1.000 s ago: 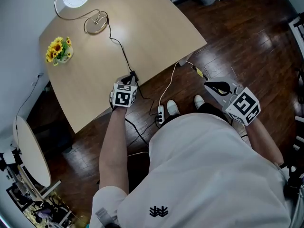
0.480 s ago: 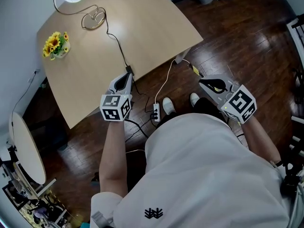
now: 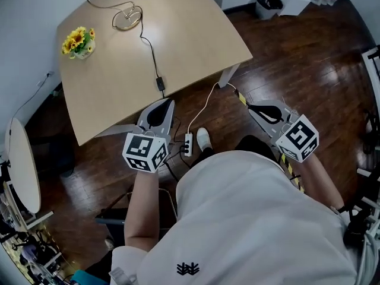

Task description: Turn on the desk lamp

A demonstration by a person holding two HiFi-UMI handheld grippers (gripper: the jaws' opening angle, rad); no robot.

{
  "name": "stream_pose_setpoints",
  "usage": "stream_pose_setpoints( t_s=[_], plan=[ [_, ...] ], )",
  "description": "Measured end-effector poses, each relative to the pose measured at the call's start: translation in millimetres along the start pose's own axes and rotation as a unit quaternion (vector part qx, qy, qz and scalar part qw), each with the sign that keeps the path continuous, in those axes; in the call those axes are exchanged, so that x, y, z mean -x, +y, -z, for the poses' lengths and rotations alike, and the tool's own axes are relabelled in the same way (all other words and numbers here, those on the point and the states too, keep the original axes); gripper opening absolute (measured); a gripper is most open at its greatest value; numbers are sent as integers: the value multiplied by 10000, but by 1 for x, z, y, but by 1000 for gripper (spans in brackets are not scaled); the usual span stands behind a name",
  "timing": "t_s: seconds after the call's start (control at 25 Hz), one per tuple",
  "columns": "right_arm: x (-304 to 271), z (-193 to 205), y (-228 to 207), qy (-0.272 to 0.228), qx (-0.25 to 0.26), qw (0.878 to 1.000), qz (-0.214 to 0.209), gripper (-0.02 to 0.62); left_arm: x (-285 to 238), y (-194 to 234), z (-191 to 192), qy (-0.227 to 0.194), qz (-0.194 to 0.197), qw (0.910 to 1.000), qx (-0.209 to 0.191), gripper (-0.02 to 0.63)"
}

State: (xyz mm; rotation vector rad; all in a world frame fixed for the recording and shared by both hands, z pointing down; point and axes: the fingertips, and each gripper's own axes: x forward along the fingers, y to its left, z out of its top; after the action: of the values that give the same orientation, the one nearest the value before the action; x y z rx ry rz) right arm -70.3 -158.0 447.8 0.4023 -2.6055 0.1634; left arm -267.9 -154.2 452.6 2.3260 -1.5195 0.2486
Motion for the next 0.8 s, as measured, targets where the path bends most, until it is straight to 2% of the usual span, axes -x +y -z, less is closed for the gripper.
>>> stream_pose_setpoints(
  t_s=[0.12, 0.24, 0.44, 0.64, 0.8],
  plan=[
    [18, 3, -2, -160, 135, 9997, -113, 3, 12, -36, -6, -177, -89, 9998, -36, 21],
    [44, 13, 1, -312, 254, 9987, -313, 4, 18, -77, -1, -263, -220, 9993, 122, 21],
    [106, 45, 11, -499, 399, 9956, -681, 4, 28, -165, 5, -413, -515, 9977, 137, 21],
    [155, 82, 26, -546, 340, 9928, -1012, 4, 49, -248, 20, -394, -713, 9965, 205, 21],
    [177, 90, 37, -648, 341, 9908, -1141, 5, 69, -284, 31, -173, -879, 9959, 104, 21]
  ],
)
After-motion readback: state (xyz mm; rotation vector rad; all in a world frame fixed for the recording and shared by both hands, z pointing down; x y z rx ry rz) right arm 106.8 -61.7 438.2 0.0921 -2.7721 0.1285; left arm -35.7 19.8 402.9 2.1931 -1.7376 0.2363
